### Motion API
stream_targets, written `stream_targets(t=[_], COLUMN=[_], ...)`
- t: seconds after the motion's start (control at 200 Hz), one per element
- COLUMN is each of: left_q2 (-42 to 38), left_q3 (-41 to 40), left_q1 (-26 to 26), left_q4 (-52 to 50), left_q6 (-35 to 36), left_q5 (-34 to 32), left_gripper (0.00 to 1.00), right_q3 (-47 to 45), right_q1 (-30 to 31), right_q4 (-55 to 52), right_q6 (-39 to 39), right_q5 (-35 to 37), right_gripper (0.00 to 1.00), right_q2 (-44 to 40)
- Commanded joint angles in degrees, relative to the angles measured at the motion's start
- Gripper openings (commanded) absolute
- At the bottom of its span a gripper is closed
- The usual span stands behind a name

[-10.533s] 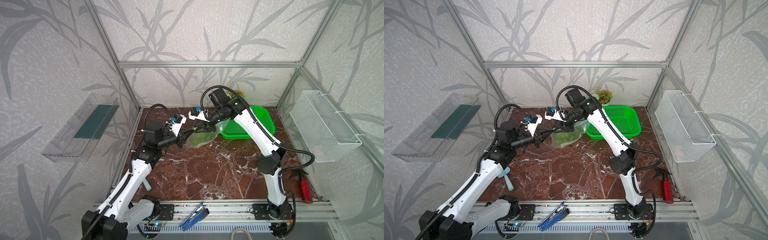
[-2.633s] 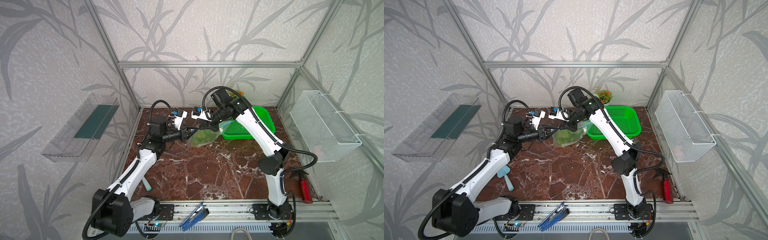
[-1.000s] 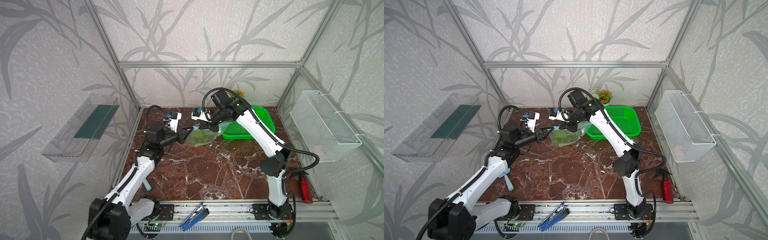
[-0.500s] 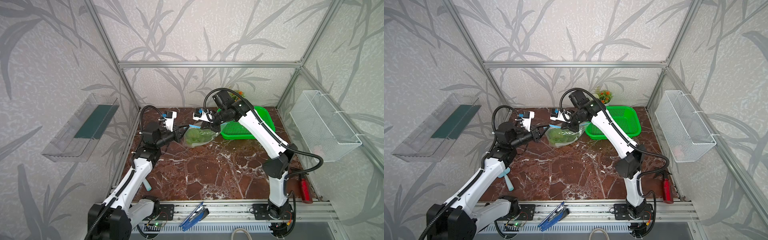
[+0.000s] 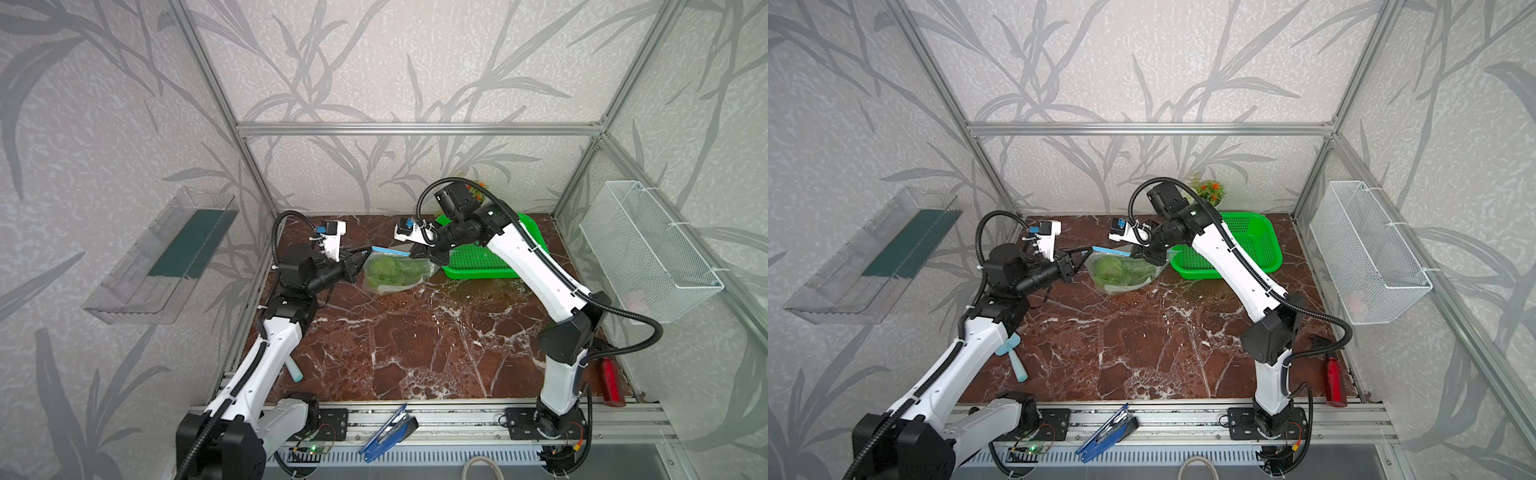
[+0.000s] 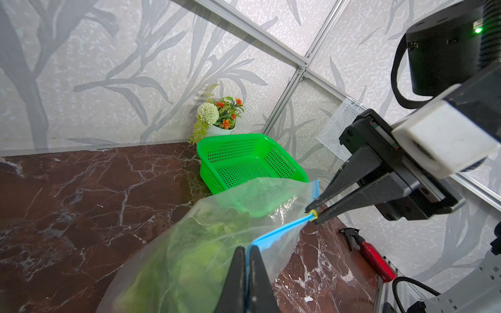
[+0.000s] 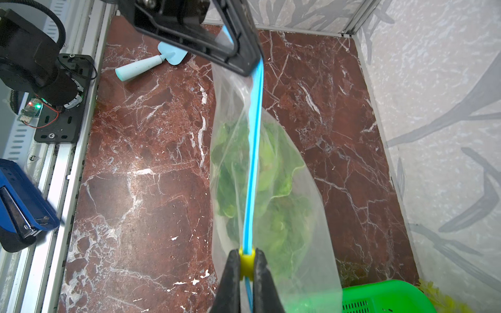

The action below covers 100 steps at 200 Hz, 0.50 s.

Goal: Open the zip-top bag and take out the chinese cabbages
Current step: Unzip the zipper on the zipper food storage bag.

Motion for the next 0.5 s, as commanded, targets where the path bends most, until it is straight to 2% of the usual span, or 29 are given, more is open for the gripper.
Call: stream_targets(t=[0.0,0.495], left_q2=[-1.29,0.1], left_q3=[0.27,0.5], left_q1=[2.64,4.38], left_q4=[4.72,5.21], left_q6=[-0.63,-0.85], left_q5=[-4.14,-4.2], left_gripper=[0.0,0.0], right_q3=[-2.34,-14.88], right_q1=[-2.3,-5.86], right_q4=[-4.72,0.96], right_q6=[0.11,1.5], right_q5=[4.3,6.95], right_gripper=[0.0,0.0], right_q2=[-3.75,-11.69])
